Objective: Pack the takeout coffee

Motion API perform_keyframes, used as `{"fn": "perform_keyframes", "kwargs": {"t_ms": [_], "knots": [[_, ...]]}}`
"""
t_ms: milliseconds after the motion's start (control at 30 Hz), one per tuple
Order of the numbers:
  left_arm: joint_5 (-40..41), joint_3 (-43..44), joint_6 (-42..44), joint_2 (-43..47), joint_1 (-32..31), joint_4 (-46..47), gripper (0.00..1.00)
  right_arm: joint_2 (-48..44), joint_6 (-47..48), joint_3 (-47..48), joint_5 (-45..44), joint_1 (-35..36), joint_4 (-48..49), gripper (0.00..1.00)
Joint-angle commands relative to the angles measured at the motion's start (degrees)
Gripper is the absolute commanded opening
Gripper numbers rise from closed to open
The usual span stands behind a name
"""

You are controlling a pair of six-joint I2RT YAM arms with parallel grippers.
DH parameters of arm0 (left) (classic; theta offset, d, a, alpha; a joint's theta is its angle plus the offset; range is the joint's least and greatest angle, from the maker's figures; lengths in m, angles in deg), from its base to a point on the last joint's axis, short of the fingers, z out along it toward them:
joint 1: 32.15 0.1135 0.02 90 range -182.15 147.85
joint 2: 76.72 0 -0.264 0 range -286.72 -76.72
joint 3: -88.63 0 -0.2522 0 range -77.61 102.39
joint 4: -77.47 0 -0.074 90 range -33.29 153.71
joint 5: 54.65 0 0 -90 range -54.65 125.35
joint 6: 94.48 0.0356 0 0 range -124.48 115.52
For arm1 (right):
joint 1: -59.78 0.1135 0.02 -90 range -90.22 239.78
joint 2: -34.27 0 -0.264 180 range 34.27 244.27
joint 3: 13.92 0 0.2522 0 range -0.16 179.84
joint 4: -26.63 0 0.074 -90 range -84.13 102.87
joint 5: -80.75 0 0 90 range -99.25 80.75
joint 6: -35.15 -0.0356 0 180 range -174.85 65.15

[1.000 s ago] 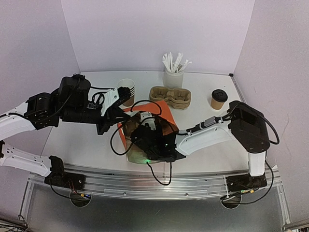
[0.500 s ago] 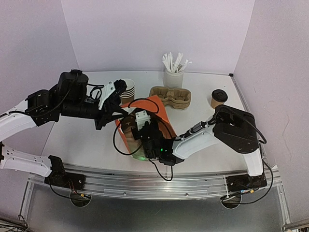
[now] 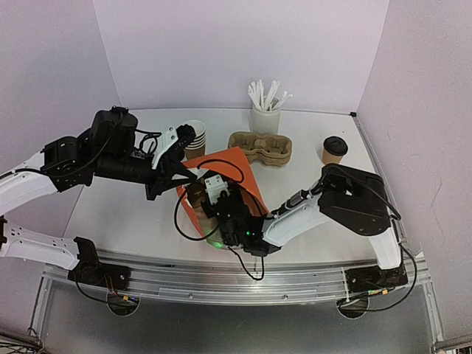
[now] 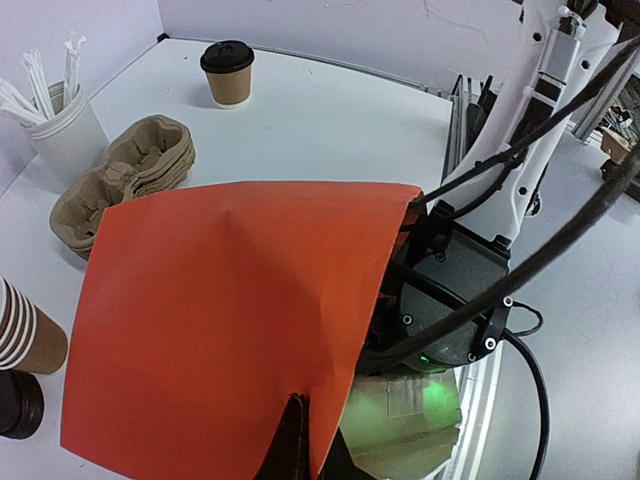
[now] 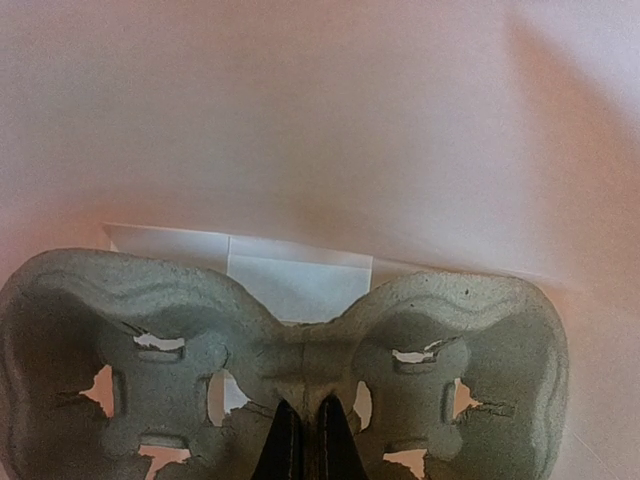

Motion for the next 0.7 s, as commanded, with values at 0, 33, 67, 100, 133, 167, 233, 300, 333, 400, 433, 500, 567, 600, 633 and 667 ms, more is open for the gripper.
{"fn": "perform_keyframes", "kwargs": {"t_ms": [0,33,67,100,133,167,233,300,333,400,433,500,567,600,633,667], "knots": [[-2.78,-0.73,-2.74,0.08,0.2,4.48,0.0,0.89,-5.39,1.89,4.36,-0.72,-6.78,0.0],[-2.96,-0.9,-2.92,0.05,0.18,4.83,0.0,0.74,-7.97,1.97,5.32,-0.96,-8.89,0.0],[-2.99,-0.92,-2.98,0.04,0.18,4.89,0.0,0.71,-10.76,2.16,5.29,-1.07,-10.93,0.0],[-3.02,-0.98,-3.07,0.01,0.18,4.9,0.0,0.81,-11.41,2.44,4.96,-1.08,-12.04,0.0],[-3.17,-1.09,-3.16,0.11,0.18,4.97,0.0,0.94,-11.38,2.72,4.75,-1.08,-12.55,0.03],[-3.33,-1.26,-3.15,0.26,0.18,4.99,0.0,1.06,-11.37,3.15,4.68,-1.08,-13.02,0.14],[-3.24,-1.53,-3.19,0.48,0.19,5.04,0.0,1.03,-11.06,4.1,4.05,-1.08,-13.92,0.29],[-2.65,-1.67,-2.83,0.64,0.25,4.9,0.0,0.64,-11.18,4.94,4.05,-1.08,-15.38,0.38],[-2.15,-1.71,-2.7,0.77,0.27,4.85,0.0,0.08,-11.7,5.13,4.58,-1.08,-16.73,0.45],[-1.59,-1.89,-2.35,1.07,0.51,4.64,0.0,-1.19,-13.46,5.34,5.62,-0.97,-20.33,0.53],[-1.32,-2.04,-2.29,1.24,0.74,4.48,0.0,-1.88,-14.67,5.38,5.89,-0.89,-22.42,0.56],[-0.66,-2.43,-2.38,1.49,1.7,4.28,0.0,-3.63,-17.08,5.05,6.72,-0.54,-25.13,0.65],[-0.64,-2.73,-2.72,1.56,2.97,4.43,0.0,-5.52,-18.09,4.64,7.61,0.1,-27.22,0.77],[-0.76,-2.85,-3.02,1.63,3.64,4.51,0.0,-6.59,-18.21,4.75,8.04,0.67,-28.78,0.82],[-0.91,-2.76,-3.36,1.47,4.16,4.41,0.0,-7.44,-18.11,5.36,8.55,1.14,-31.34,0.85],[-1.08,-2.71,-3.56,1.32,4.6,4.25,0.0,-8.48,-18.11,6.08,8.91,1.71,-33.78,0.85]]}}
